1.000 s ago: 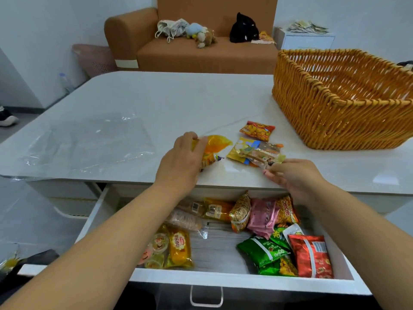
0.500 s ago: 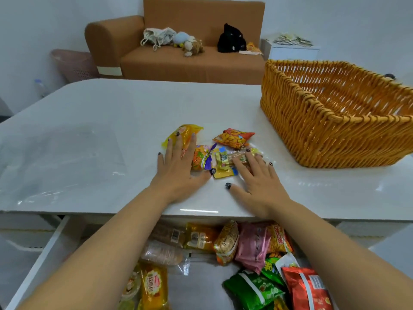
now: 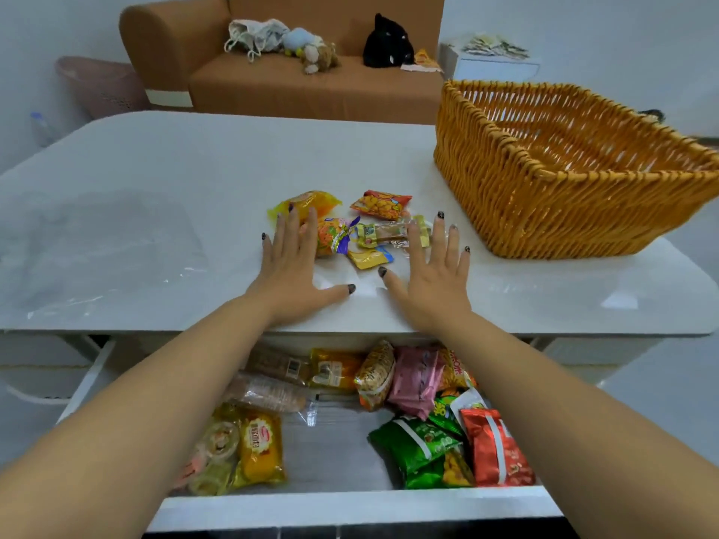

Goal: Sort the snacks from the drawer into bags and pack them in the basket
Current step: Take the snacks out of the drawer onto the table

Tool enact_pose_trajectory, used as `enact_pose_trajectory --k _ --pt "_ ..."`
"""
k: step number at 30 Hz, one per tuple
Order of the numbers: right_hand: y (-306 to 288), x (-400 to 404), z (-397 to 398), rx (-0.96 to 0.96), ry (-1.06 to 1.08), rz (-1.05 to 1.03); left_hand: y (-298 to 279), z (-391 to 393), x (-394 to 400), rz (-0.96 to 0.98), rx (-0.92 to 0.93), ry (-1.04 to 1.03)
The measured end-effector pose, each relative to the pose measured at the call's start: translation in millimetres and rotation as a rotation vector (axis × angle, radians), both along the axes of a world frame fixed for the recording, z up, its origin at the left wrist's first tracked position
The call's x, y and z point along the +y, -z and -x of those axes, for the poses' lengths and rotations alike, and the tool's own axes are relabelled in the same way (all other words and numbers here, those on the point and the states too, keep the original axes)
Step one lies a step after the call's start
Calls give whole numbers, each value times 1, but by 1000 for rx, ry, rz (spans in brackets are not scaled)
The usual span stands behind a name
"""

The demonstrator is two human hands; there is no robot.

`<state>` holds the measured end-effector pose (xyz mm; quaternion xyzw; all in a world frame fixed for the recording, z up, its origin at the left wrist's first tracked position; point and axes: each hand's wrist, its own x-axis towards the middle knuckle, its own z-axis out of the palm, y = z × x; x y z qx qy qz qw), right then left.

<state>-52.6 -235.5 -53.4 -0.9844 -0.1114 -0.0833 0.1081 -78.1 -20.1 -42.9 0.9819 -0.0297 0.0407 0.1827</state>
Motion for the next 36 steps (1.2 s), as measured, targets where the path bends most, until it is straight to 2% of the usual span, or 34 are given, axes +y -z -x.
enact_pose_trajectory --k 2,5,10,13,15,18,20,24,27,29,32,36 --pt "0 -3 18 53 -35 88 0 18 0 -91 49 93" --pt "-2 -12 49 132 -122 158 -7 51 -1 -83 157 177" --pt "-5 -9 115 357 -168 206 -18 116 -15 -169 408 202" --pt "-8 -3 148 440 -222 161 -23 152 -21 -133 502 201" --pt "-7 -5 162 431 -244 118 -26 171 -18 -33 553 197" --pt "0 -7 165 331 -78 -47 -26 177 -9 198 598 109" --pt "7 -4 160 385 50 -50 -16 169 1 128 587 36" --pt "31 4 142 784 155 199 7 154 22 -87 634 -72" --pt "47 11 134 985 160 316 17 150 37 -106 645 -72" --pt "47 15 131 1025 96 429 25 148 48 -65 636 -90" --pt "33 11 125 959 -119 614 37 144 67 -169 590 -126" --pt "26 0 111 974 -170 572 55 140 89 -110 597 -232"
